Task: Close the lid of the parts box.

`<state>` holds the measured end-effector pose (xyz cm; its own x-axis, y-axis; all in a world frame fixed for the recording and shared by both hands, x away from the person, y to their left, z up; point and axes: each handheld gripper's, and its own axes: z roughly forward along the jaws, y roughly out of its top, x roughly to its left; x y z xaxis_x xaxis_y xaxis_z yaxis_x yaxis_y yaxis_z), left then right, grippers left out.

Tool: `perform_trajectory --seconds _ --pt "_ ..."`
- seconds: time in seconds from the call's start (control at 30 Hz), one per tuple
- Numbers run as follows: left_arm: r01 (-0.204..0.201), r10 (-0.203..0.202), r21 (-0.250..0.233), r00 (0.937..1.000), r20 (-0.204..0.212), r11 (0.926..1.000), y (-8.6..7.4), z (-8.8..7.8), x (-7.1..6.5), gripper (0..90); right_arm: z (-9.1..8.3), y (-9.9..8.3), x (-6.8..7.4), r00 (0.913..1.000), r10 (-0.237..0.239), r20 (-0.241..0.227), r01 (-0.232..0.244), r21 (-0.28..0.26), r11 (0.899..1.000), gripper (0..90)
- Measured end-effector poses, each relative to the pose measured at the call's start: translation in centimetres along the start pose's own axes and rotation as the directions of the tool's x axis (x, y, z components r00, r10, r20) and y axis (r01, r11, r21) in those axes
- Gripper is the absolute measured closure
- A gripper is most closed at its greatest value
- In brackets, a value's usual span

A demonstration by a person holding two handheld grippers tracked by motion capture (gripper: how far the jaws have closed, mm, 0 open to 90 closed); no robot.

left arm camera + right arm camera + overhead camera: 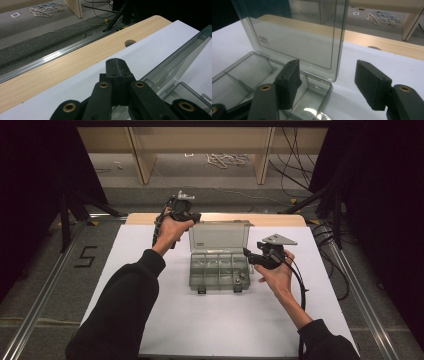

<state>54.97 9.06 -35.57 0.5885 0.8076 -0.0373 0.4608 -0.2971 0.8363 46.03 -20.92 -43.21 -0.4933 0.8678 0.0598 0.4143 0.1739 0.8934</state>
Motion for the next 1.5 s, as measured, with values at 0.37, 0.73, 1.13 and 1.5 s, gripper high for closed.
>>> perform_trajectory --seconds 0.37,0.73,1.13,1.5 --pt "-0.011 0.012 -0.024 0.9993 0.036 0.9997 -1.1 -1.3 -1.1 90.0 -2.5 -0.1 1.1 0.9982 -0.059 -0.009 0.059 -0.006 0.998 33.2" --pt "-0.038 0.042 -0.055 0.9966 0.072 0.9978 -3.1 -2.8 -2.6 90.0 -4.5 -0.4 2.0 0.9971 -0.071 -0.027 0.071 -0.006 0.997 30.3" --pt "-0.037 0.047 -0.088 0.9922 0.115 0.9954 -5.5 -3.9 -3.9 90.0 -5.9 -1.1 3.0 0.9956 -0.076 -0.056 0.075 -0.017 0.997 29.4" --pt "-0.038 0.051 -0.093 0.9880 0.146 0.9950 -8.0 -4.5 -4.7 90.0 -7.4 -1.4 3.4 0.9947 -0.081 -0.065 0.080 -0.014 0.997 28.5"
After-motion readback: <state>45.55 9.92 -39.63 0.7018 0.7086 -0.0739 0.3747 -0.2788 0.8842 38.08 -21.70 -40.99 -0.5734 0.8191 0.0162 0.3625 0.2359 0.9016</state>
